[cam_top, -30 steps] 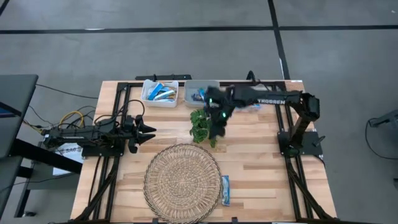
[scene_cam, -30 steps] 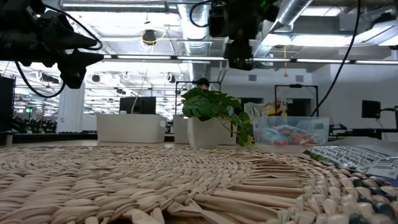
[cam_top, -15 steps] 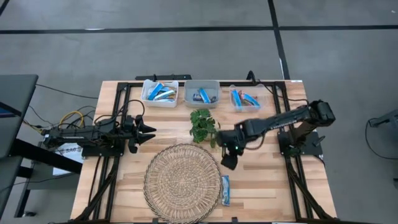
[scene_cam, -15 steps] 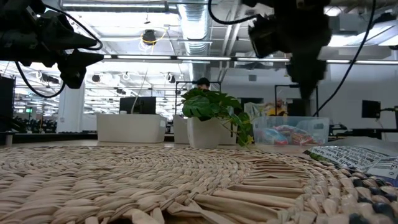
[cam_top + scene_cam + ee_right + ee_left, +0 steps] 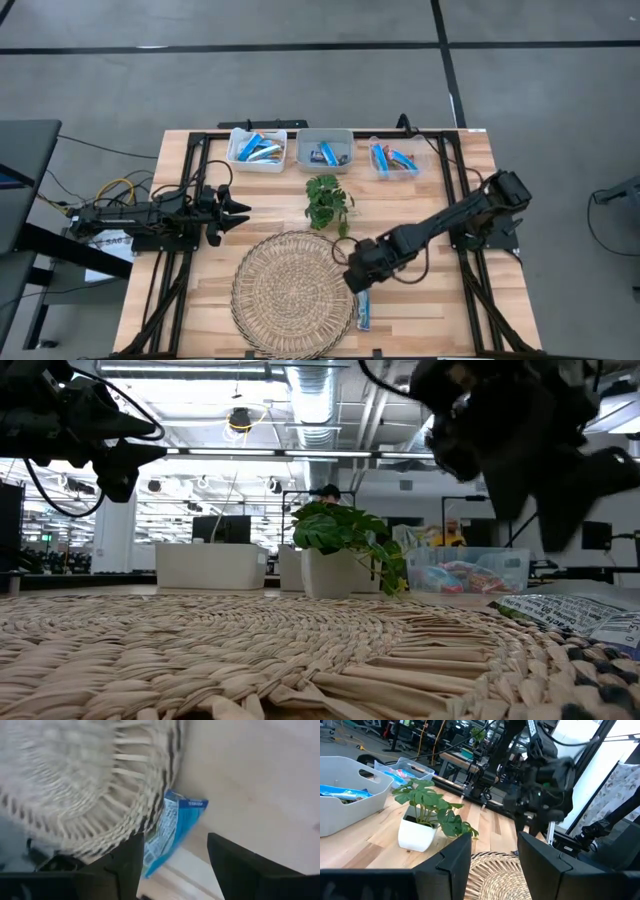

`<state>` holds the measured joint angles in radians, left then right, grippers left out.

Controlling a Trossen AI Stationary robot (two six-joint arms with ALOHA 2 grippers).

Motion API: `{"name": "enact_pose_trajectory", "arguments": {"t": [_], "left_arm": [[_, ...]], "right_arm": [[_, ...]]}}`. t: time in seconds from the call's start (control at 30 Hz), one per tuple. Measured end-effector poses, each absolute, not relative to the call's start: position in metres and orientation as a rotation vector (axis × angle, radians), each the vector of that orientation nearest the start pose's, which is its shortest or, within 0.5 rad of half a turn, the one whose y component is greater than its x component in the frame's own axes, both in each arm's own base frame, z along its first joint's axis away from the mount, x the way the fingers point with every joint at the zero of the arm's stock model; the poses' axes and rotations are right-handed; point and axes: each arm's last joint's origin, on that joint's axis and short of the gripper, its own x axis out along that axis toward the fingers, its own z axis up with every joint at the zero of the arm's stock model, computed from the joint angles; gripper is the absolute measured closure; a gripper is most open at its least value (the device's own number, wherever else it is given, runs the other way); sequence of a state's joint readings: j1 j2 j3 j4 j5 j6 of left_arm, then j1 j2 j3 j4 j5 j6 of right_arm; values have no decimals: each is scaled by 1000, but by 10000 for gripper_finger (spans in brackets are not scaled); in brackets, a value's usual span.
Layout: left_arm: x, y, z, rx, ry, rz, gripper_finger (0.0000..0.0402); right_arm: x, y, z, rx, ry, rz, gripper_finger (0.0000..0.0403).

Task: Pick and place Granola Bars by type
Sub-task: Put the blue granola bar into the gray bin

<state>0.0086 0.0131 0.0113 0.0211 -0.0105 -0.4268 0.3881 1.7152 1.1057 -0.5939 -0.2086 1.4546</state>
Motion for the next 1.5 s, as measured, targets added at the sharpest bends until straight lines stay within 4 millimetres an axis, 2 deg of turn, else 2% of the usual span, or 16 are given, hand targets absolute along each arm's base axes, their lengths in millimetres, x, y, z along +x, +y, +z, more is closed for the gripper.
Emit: {"name": "enact_pose_trajectory", "arguments": {"t": [0.2,0.4,0.53,0.7,1.1,1.27,1.5], "left_arm": [[98,1,168,-427,-21,14,248],[98,1,168,-427,-20,15,248],[98,1,168,-427,-19,16,248],[98,1,168,-427,-18,16,248],[98,1,168,-427,-19,16,248],[98,1,168,-427,-19,16,248],[98,1,168,-427,-16,16,248]], "right_arm": [[298,151,162,1175,1404,-571,195],[303,170,151,1163,1482,-551,195],[309,177,153,1168,1486,-502,200],[315,180,154,1198,1449,-449,209],[314,180,154,1193,1443,-463,230],[316,181,136,1177,1481,-486,232],[322,185,130,1181,1488,-436,237]]}}
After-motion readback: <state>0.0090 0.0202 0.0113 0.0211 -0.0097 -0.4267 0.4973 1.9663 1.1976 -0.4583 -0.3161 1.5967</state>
